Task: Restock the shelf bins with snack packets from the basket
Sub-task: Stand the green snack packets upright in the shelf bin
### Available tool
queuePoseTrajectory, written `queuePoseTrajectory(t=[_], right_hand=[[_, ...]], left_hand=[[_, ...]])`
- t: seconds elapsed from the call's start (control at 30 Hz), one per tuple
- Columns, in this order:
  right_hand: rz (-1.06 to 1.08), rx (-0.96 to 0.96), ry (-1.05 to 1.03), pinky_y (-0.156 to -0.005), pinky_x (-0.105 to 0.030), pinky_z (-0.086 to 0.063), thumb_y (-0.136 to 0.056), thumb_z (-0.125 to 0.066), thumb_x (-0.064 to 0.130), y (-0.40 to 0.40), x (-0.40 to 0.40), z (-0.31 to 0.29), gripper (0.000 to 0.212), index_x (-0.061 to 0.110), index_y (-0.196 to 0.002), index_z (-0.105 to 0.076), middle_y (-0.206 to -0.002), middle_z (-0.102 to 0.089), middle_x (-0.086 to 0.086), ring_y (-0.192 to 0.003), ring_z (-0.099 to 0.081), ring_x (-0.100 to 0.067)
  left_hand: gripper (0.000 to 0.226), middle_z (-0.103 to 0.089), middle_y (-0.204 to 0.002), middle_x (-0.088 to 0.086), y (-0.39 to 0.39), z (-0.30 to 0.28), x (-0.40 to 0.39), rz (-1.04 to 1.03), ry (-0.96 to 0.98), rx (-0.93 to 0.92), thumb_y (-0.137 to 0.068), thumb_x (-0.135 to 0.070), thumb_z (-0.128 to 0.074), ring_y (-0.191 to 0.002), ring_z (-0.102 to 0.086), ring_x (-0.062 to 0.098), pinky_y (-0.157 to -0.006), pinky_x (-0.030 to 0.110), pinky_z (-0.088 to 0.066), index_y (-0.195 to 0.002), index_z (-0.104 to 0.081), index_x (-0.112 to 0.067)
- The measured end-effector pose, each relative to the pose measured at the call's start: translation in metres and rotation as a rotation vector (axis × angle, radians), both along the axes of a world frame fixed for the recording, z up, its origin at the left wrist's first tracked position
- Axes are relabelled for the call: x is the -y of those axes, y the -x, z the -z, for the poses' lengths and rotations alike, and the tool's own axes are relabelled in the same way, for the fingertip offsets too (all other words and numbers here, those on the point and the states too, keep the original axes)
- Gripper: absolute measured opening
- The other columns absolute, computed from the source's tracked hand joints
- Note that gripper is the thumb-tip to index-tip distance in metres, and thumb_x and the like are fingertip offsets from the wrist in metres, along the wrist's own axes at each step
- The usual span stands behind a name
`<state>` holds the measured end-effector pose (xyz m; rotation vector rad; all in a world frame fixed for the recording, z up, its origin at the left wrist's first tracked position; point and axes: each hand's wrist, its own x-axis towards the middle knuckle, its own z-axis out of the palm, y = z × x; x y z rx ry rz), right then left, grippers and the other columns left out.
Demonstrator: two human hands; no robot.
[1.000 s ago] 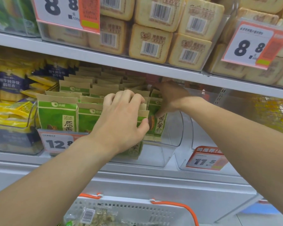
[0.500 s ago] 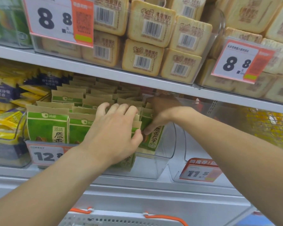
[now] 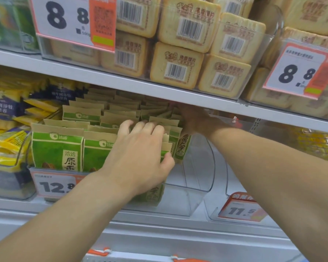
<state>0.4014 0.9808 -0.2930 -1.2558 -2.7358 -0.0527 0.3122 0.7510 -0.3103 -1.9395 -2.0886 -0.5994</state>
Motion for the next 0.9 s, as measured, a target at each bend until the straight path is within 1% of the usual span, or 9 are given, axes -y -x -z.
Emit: queuePoseTrajectory(t=[0.13,0.23,0.43,0.53,0.67,0.73,0.77,0.83,0.9], right_hand=[[-0.014,0.016,0.055,-0.101,-0.043,-0.05,-0.034,-0.098,0.048,-0.006,-0.002,-0.001,0.118,0.03,-0.138,-0.044,-0.128,-0.062,0.004,-0.119,-0.058,-0.024],[0.002,0.022,0.082,-0.106,-0.045,-0.046,-0.039,-0.099,0.041,-0.013,-0.004,-0.006,0.124,0.027,-0.145,-0.038,-0.138,-0.057,0.001,-0.127,-0.053,-0.026],[-0.138,0.037,0.016,-0.108,-0.041,-0.043,-0.042,-0.097,0.048,-0.023,0.019,-0.012,0.126,0.028,-0.149,-0.034,-0.146,-0.05,0.003,-0.132,-0.048,-0.022],[-0.16,0.073,-0.086,-0.1,-0.039,-0.05,-0.06,-0.09,0.047,-0.019,0.027,-0.008,0.091,0.033,-0.139,-0.047,-0.137,-0.057,0.005,-0.122,-0.055,-0.021],[-0.096,-0.133,-0.07,-0.092,-0.039,-0.054,-0.093,-0.057,0.027,-0.013,0.029,-0.004,0.023,0.039,-0.111,-0.064,-0.12,-0.065,0.006,-0.105,-0.062,-0.019],[-0.089,-0.214,-0.014,-0.09,-0.032,-0.053,-0.097,-0.047,0.026,-0.01,0.035,-0.008,0.024,0.043,-0.094,-0.064,-0.11,-0.065,0.015,-0.099,-0.062,-0.012],[-0.104,-0.209,0.025,-0.089,-0.026,-0.05,-0.099,-0.045,0.02,-0.008,0.04,-0.012,0.029,0.043,-0.096,-0.064,-0.112,-0.062,0.016,-0.102,-0.06,-0.01],[-0.136,-0.197,0.139,-0.087,-0.014,-0.039,-0.102,-0.043,0.009,-0.006,0.051,-0.019,0.032,0.027,-0.114,-0.067,-0.117,-0.057,0.012,-0.107,-0.052,-0.004],[-0.137,-0.226,0.2,-0.083,-0.009,-0.031,-0.103,-0.046,0.014,-0.006,0.056,-0.025,0.026,0.018,-0.119,-0.067,-0.115,-0.057,0.012,-0.109,-0.052,-0.006]], left_hand=[[0.055,-0.057,-0.125,-0.006,-0.001,0.001,-0.002,-0.016,-0.004,-0.002,-0.082,-0.053,-0.027,-0.12,-0.049,0.016,-0.113,0.042,-0.019,-0.121,-0.053,-0.024],[0.056,-0.058,-0.124,-0.006,-0.003,-0.001,-0.001,-0.021,0.003,-0.003,-0.081,-0.053,-0.026,-0.119,-0.049,0.016,-0.112,0.042,-0.021,-0.119,-0.053,-0.023],[0.056,-0.052,-0.131,-0.008,-0.004,-0.005,0.001,-0.026,0.053,-0.015,-0.083,-0.053,-0.024,-0.125,-0.044,0.015,-0.114,0.044,-0.018,-0.127,-0.046,-0.026],[0.046,-0.05,-0.133,-0.007,-0.005,-0.007,0.003,-0.03,0.081,-0.025,-0.092,-0.052,-0.031,-0.127,-0.042,0.016,-0.116,0.045,-0.017,-0.127,-0.044,-0.025],[0.042,-0.047,-0.135,-0.008,-0.005,-0.01,0.006,-0.028,0.103,-0.034,-0.095,-0.05,-0.035,-0.131,-0.039,0.014,-0.118,0.046,-0.014,-0.128,-0.042,-0.026],[0.042,-0.047,-0.136,-0.008,-0.004,-0.01,0.007,-0.023,0.106,-0.026,-0.096,-0.05,-0.035,-0.132,-0.038,0.014,-0.119,0.046,-0.013,-0.129,-0.042,-0.026],[0.042,-0.046,-0.136,-0.008,-0.004,-0.011,0.007,-0.023,0.107,-0.022,-0.096,-0.051,-0.035,-0.132,-0.038,0.014,-0.119,0.046,-0.013,-0.129,-0.042,-0.026],[0.042,-0.047,-0.135,-0.008,-0.004,-0.011,0.007,-0.022,0.103,-0.019,-0.096,-0.051,-0.035,-0.13,-0.039,0.014,-0.119,0.045,-0.013,-0.129,-0.042,-0.026],[0.041,-0.047,-0.133,-0.009,-0.004,-0.011,0.007,-0.023,0.099,-0.02,-0.096,-0.051,-0.035,-0.129,-0.041,0.014,-0.118,0.046,-0.014,-0.128,-0.042,-0.027]])
